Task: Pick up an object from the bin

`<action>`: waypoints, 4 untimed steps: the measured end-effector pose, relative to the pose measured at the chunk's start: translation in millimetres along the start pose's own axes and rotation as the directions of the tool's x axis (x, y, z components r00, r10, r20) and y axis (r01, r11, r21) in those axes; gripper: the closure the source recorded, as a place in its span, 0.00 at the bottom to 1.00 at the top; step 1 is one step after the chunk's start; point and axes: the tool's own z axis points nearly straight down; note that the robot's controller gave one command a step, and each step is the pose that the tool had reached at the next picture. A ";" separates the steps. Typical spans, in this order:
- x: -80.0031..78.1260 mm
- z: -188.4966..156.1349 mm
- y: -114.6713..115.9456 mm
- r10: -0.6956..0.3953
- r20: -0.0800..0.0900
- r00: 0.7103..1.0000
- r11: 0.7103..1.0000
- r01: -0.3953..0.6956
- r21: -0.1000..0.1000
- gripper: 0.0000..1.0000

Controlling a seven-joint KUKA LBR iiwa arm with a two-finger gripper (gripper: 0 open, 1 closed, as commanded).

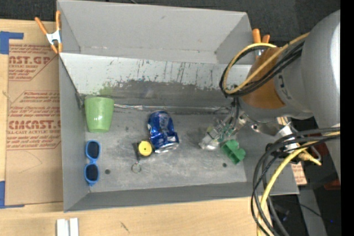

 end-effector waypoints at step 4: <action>-0.8 -110.2 1.1 -0.005 0.004 1.000 1.000 0.005 -0.004 1.00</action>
Offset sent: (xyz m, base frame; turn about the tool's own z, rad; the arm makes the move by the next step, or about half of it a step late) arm 0.0000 0.0000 0.0000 0.0000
